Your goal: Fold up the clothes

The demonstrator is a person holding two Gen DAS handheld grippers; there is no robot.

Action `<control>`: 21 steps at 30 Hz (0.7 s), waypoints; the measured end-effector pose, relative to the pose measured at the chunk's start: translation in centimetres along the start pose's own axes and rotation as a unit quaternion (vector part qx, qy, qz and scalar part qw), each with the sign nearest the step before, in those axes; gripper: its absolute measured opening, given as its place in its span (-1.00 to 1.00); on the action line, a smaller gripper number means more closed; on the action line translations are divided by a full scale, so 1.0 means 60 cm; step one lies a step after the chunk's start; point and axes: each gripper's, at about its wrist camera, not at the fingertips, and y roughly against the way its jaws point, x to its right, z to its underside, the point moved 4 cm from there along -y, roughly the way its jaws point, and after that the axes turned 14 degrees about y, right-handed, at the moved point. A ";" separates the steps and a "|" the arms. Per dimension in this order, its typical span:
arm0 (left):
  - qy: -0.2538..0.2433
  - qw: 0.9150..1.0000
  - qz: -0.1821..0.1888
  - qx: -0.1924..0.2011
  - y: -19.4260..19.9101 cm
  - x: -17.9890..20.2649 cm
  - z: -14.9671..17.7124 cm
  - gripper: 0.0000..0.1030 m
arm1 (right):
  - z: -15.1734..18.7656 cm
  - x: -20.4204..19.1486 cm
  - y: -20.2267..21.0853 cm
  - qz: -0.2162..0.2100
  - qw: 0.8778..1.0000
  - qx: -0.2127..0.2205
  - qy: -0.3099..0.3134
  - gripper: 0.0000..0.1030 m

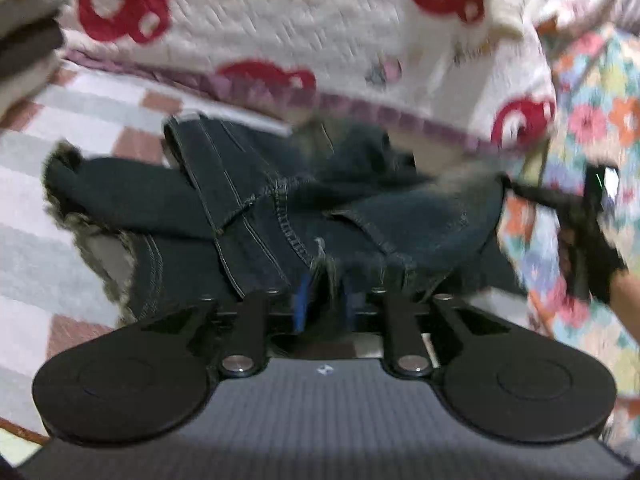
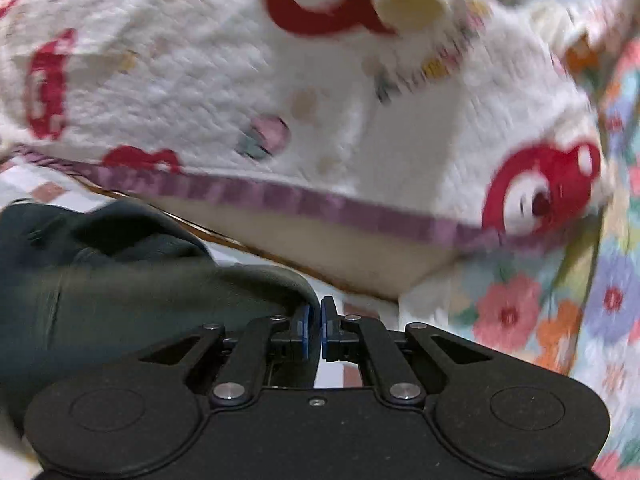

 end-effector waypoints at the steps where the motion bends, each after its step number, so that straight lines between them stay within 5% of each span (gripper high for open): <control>1: -0.002 1.000 0.000 -0.005 -0.004 0.002 0.005 -0.33 | 0.005 0.010 -0.014 -0.003 1.000 -0.005 -0.029 -0.92; 6: -0.046 0.998 0.039 -0.031 0.004 0.019 0.018 0.36 | 0.027 0.034 -0.047 -0.023 0.993 -0.016 -0.113 -0.90; 13: -0.172 0.982 0.035 -0.073 -0.045 0.079 0.068 0.36 | 0.054 0.038 -0.049 -0.039 0.990 -0.009 -0.132 -0.76; 16: -0.219 0.970 0.044 -0.095 -0.078 0.111 0.105 0.39 | 0.084 0.055 -0.042 -0.025 0.989 -0.014 -0.143 -0.44; 21: -0.326 0.939 -0.052 -0.093 -0.129 0.143 0.157 0.50 | 0.161 0.102 -0.034 0.016 0.979 -0.055 -0.196 -0.44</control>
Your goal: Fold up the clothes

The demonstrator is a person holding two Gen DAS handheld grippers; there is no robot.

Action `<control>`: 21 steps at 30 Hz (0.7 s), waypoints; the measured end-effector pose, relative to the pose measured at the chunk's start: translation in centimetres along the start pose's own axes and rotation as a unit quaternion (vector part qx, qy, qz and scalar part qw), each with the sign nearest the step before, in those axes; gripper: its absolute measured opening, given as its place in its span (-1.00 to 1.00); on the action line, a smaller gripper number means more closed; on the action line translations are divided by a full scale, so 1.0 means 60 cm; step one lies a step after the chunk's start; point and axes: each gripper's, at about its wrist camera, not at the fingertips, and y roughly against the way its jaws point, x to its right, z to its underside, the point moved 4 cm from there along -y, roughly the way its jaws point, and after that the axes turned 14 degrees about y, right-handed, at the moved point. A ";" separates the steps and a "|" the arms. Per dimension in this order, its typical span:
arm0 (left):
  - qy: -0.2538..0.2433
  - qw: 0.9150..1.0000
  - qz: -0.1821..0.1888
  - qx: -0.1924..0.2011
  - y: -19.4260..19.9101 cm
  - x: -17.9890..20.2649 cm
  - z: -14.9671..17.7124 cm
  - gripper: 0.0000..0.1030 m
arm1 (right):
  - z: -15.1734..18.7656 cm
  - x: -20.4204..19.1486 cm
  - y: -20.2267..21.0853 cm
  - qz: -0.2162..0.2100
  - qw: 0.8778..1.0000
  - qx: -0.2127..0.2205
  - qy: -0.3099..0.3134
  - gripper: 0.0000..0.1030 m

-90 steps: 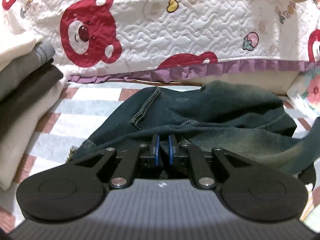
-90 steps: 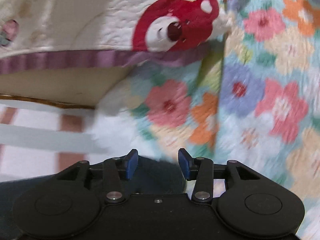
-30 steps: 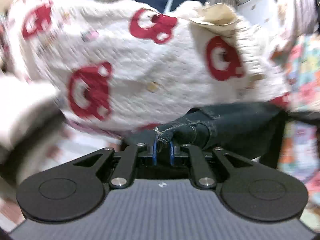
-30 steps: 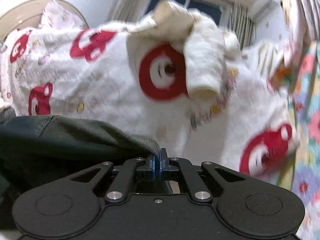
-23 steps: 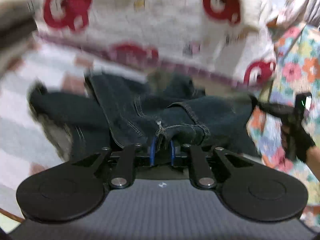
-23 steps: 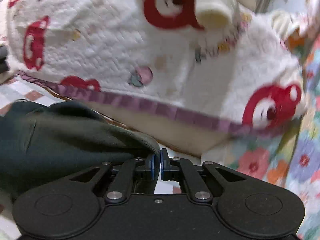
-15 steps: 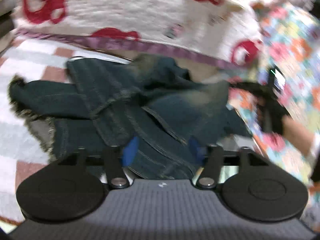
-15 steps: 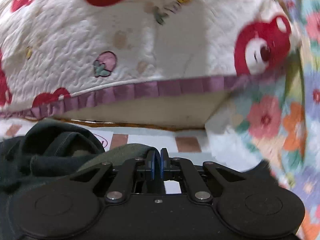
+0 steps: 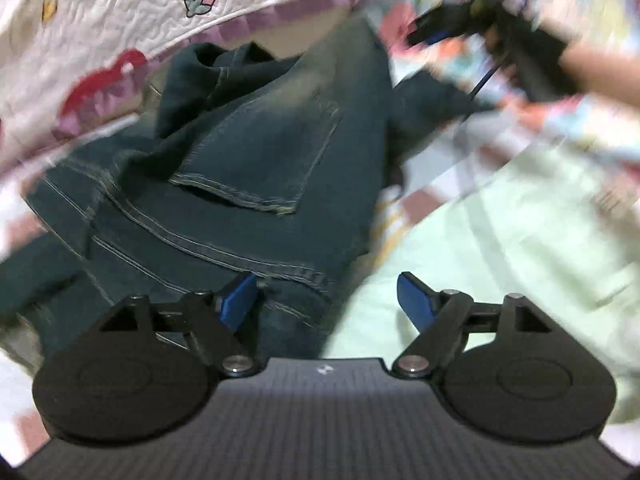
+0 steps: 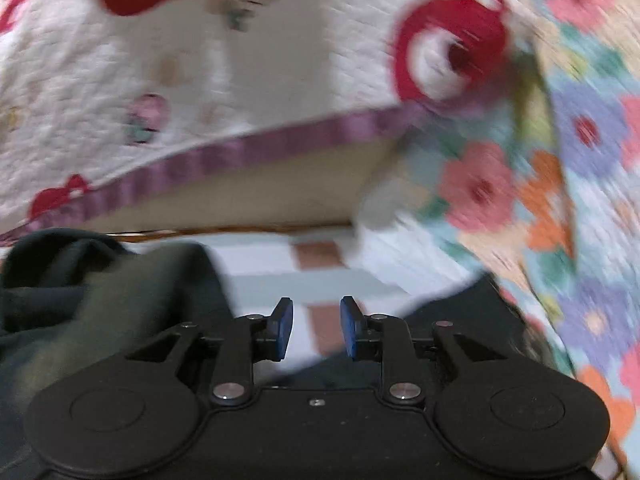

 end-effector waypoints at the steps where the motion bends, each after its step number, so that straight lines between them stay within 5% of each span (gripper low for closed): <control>1: -0.013 1.000 -0.021 0.002 -0.006 0.004 0.000 0.51 | 0.014 0.019 0.001 0.005 1.000 -0.008 -0.017 -0.44; 9: -0.004 0.995 -0.097 -0.012 -0.051 -0.037 0.002 0.54 | 0.135 0.091 0.019 -0.064 0.989 -0.068 -0.114 -0.16; 10: -0.010 0.995 -0.103 -0.007 -0.054 -0.040 -0.001 0.37 | 0.149 0.093 0.020 -0.075 0.986 -0.072 -0.127 -0.15; 13: -0.004 0.993 -0.119 0.019 -0.046 -0.052 -0.029 -0.69 | 0.187 0.099 0.017 -0.097 0.976 -0.085 -0.175 -0.14; 14: 0.002 0.991 -0.129 0.034 -0.036 -0.062 -0.038 -0.75 | 0.196 0.100 0.014 -0.102 0.972 -0.088 -0.192 -0.13; 17: 0.045 0.974 -0.190 0.112 0.050 -0.123 -0.061 -0.76 | 0.212 0.104 0.004 -0.113 0.961 -0.092 -0.234 -0.13; 21: 0.102 0.934 -0.267 0.214 0.167 -0.204 -0.091 -0.76 | 0.215 0.101 -0.004 -0.129 0.952 -0.092 -0.263 -0.12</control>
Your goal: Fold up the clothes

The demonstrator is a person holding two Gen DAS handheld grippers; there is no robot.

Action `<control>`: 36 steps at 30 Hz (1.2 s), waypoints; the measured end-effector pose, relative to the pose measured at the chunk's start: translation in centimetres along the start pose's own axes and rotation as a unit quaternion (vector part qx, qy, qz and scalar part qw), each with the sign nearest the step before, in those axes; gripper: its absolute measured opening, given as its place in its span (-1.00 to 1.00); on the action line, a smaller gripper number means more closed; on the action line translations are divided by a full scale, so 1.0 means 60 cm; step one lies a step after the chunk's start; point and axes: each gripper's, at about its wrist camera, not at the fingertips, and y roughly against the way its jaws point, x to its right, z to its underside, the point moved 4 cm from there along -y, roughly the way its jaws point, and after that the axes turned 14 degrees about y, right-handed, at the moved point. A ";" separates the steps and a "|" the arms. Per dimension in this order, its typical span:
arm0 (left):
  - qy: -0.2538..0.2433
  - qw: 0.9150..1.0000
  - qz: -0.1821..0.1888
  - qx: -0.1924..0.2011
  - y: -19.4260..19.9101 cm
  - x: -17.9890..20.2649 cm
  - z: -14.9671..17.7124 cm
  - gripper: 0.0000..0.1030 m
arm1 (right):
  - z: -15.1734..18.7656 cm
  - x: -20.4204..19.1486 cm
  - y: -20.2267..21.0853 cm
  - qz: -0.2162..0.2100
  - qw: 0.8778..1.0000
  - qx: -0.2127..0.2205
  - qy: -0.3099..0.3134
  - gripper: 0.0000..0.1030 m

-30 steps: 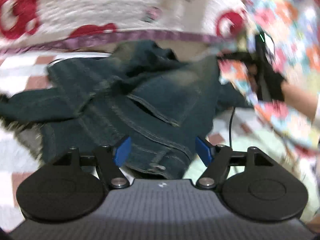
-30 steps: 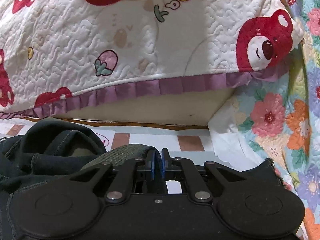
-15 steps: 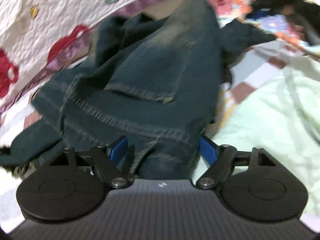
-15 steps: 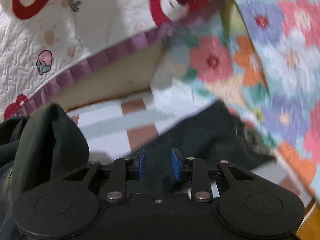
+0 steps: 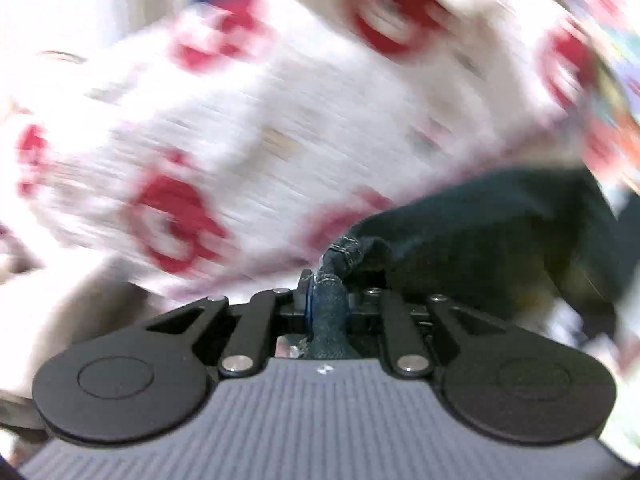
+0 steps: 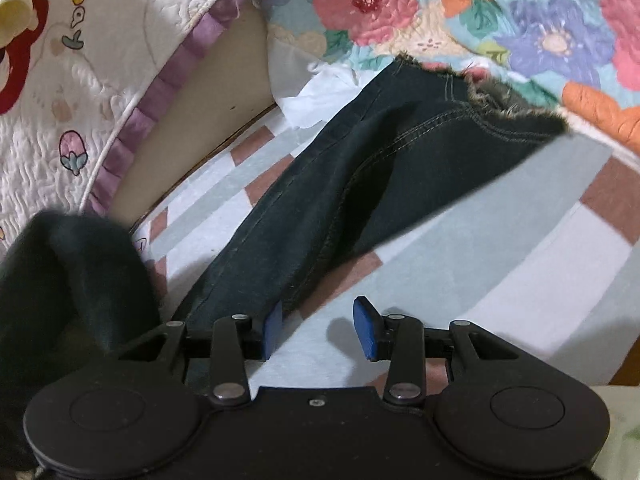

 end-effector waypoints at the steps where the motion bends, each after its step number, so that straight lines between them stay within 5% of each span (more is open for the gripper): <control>1: 0.017 0.999 -0.021 0.024 0.010 -0.028 -0.021 -0.76 | 0.000 -0.002 -0.001 -0.003 1.000 -0.001 0.001 -0.11; 4: 0.063 0.991 -0.082 0.086 0.035 -0.111 -0.073 -0.75 | 0.004 -0.010 -0.005 -0.011 1.000 -0.006 0.003 -0.04; 9: 0.077 0.989 -0.123 0.026 0.006 -0.174 -0.009 -0.75 | 0.009 -0.017 -0.011 -0.006 1.000 -0.014 0.004 0.02; 17: 0.092 0.987 -0.130 0.018 -0.007 -0.183 0.002 -0.75 | 0.019 -0.021 -0.027 -0.004 1.000 -0.019 -0.010 0.05; 23: 0.097 0.986 -0.133 0.003 -0.018 -0.189 0.013 -0.74 | 0.007 -0.003 -0.026 0.035 0.999 0.012 -0.022 0.06; 31: 0.104 0.984 -0.141 -0.021 -0.038 -0.196 0.032 -0.73 | -0.077 -0.001 -0.025 0.005 0.998 0.033 -0.049 0.06; 36: 0.116 0.982 -0.142 -0.044 -0.052 -0.205 0.048 -0.73 | -0.118 -0.024 -0.055 0.057 0.998 0.030 -0.016 0.06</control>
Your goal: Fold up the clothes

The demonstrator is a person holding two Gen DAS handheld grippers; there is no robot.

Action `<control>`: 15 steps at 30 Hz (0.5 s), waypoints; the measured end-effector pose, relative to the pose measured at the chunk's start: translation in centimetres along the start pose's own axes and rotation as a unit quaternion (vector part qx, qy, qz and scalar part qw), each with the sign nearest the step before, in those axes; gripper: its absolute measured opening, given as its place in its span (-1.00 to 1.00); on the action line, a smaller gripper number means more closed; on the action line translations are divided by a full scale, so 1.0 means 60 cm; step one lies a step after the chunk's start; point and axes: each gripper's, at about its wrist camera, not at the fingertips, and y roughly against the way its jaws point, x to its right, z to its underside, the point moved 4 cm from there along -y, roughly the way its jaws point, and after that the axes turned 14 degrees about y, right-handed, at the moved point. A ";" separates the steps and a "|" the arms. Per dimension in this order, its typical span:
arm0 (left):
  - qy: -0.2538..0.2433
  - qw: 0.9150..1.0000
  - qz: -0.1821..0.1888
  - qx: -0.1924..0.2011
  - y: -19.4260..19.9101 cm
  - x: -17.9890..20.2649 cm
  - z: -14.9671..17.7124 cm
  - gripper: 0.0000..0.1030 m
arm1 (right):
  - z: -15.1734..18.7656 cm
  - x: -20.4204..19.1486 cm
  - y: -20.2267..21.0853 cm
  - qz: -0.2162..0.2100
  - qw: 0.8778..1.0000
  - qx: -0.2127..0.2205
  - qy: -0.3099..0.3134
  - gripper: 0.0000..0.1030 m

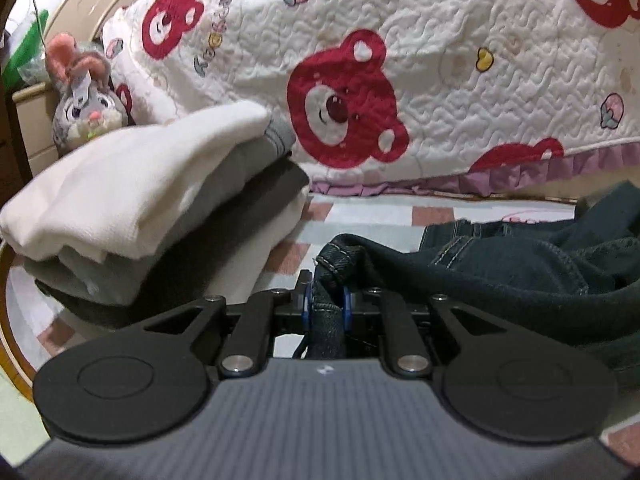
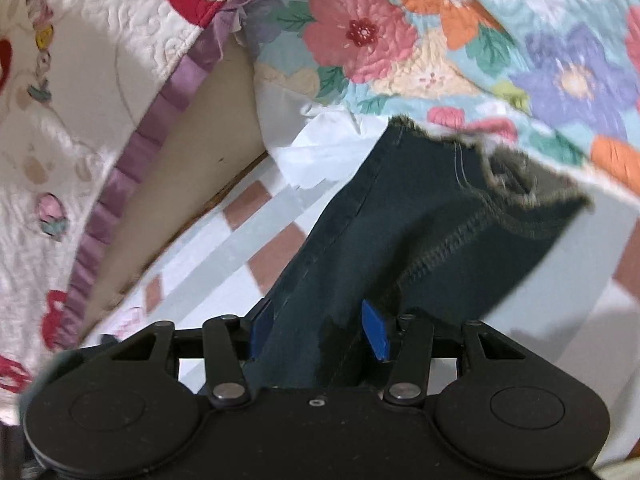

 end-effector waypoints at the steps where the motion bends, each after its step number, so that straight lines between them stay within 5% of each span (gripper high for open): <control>1: 0.003 1.000 0.000 -0.005 -0.003 -0.003 0.002 -0.73 | -0.007 -0.007 -0.004 0.012 1.000 0.003 0.017 0.06; 6: 0.014 1.000 0.005 -0.018 -0.011 -0.011 0.009 -0.72 | -0.039 -0.051 -0.051 0.018 0.996 -0.037 0.077 0.06; 11: 0.018 0.999 0.009 -0.026 -0.015 -0.016 0.014 -0.72 | -0.036 -0.059 -0.128 0.086 0.987 -0.134 0.022 0.16; 15: 0.022 0.999 0.012 -0.032 -0.018 -0.020 0.018 -0.72 | -0.032 -0.087 -0.152 0.122 0.981 -0.143 0.050 0.34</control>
